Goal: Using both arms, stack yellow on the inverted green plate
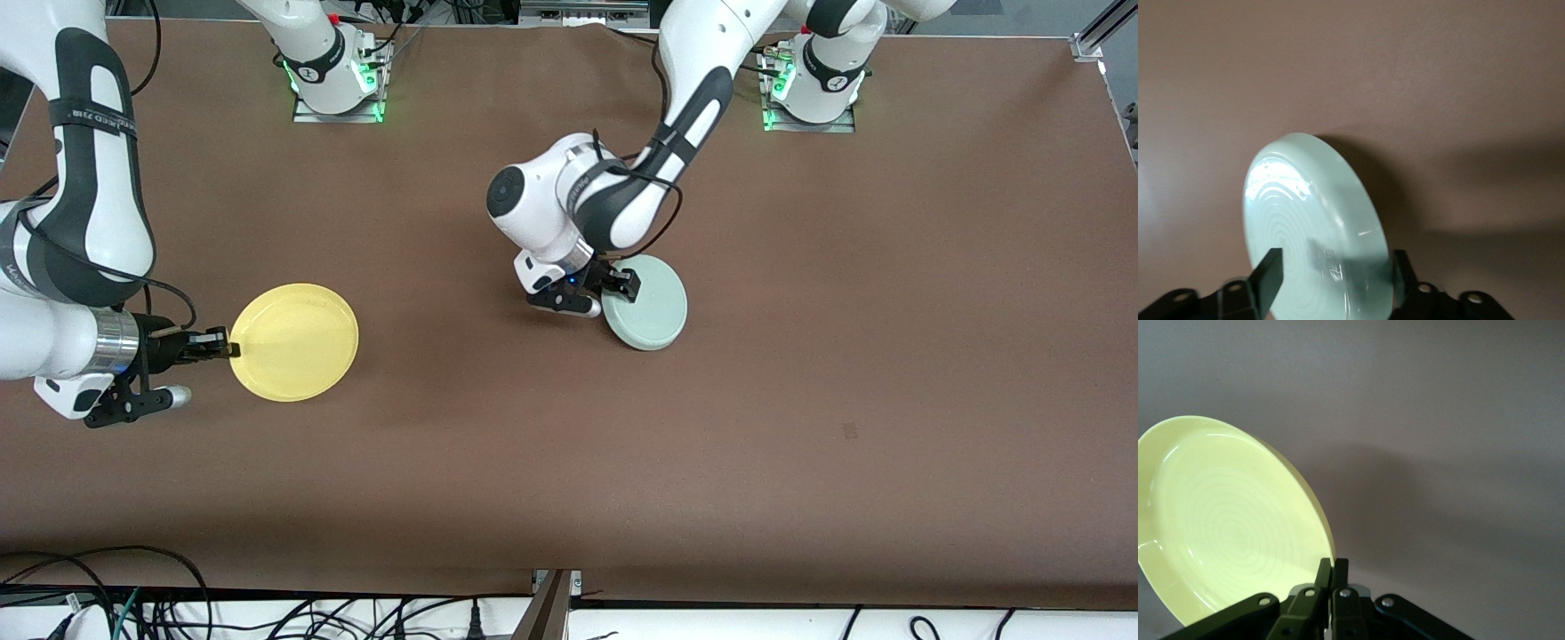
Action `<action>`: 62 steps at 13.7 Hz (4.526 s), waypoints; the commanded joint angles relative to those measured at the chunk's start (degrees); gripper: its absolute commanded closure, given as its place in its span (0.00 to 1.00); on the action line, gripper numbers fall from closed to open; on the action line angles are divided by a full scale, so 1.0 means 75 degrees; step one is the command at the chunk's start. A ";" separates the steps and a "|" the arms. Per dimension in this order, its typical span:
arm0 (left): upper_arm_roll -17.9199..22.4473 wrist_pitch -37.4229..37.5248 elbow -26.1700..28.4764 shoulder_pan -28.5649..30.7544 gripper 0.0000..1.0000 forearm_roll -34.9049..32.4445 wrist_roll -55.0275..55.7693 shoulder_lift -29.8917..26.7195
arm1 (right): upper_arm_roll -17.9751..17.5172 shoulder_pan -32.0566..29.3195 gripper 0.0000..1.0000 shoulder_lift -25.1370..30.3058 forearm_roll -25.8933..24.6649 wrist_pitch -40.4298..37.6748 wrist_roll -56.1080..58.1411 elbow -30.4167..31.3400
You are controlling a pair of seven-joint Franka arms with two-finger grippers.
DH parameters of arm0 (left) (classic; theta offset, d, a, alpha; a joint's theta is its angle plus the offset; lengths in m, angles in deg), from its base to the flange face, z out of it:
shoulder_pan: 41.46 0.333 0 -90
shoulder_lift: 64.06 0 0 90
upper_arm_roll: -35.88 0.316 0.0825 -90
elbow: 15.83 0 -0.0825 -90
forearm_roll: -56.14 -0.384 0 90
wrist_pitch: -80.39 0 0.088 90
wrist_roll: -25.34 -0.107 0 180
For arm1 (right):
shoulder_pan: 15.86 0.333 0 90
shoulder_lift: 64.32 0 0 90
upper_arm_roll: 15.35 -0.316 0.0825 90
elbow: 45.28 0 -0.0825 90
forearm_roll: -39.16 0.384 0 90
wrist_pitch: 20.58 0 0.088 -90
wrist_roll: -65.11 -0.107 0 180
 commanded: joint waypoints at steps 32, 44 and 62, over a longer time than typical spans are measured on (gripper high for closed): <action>-0.0001 0.0201 0.3861 0.6592 0.00 0.2069 -0.6099 -0.6944 | -0.0105 0.6559 1.00 -0.1963 0.0306 0.4792 -1.0482 0.0311; -0.0165 0.1314 0.3651 0.6698 0.00 0.1694 -0.5782 -0.6910 | 0.1450 0.6454 0.00 -0.0748 0.0329 0.3039 -0.9946 0.0311; -0.0411 0.1244 0.3640 0.6628 0.00 0.1518 -0.5724 -0.6922 | 0.0907 0.2227 0.00 0.4399 -0.1051 -0.0446 -0.4050 0.2889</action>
